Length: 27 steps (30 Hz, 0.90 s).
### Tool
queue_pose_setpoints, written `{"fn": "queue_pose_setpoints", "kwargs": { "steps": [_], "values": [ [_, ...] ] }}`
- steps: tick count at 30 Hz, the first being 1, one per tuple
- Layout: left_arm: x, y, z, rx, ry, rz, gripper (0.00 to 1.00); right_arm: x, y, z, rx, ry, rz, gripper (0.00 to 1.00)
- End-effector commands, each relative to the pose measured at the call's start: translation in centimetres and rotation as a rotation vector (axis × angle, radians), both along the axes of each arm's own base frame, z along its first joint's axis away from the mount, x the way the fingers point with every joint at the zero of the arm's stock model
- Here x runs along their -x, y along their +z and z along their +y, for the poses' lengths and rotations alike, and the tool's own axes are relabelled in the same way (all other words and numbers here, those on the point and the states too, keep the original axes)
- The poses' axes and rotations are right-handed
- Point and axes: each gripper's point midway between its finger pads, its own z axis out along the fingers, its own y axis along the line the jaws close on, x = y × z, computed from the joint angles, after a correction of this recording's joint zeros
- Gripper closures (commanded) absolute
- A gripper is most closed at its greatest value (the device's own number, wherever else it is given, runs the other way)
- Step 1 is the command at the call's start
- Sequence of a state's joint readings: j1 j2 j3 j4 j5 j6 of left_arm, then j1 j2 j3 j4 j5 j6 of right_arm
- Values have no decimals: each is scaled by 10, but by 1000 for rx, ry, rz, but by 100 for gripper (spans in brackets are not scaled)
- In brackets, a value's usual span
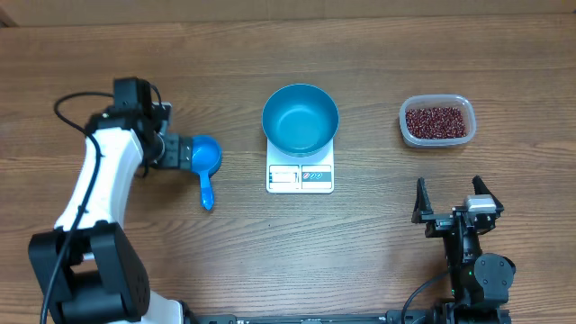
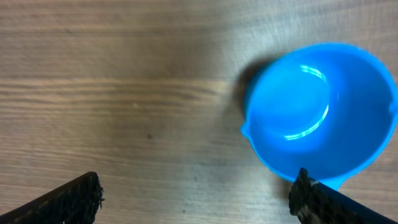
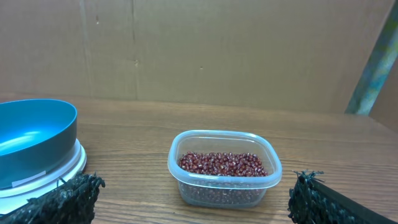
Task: Scoop item into bowl and weigh 150g on scale
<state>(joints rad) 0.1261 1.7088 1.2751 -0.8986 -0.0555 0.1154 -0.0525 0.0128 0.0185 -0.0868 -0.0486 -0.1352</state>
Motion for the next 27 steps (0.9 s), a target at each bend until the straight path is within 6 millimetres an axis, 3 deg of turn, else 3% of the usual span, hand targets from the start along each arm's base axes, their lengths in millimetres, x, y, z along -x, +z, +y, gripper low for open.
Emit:
{"fn": "queue_pose_setpoints", "kwargs": {
  "steps": [1,6,14,27],
  "values": [
    [-21,17,4,24,-4,-48,1,0,-1,0,4,2,-5,0],
    [-30,23,4,30,-22,-43,0,0,-1,0,4,2,-5,0],
    [-27,0,2,44,-86,104,1,0,-1,0,4,2,-6,0],
    [-32,-24,2,42,-149,153,0,0,-1,0,4,2,-5,0]
  ]
}}
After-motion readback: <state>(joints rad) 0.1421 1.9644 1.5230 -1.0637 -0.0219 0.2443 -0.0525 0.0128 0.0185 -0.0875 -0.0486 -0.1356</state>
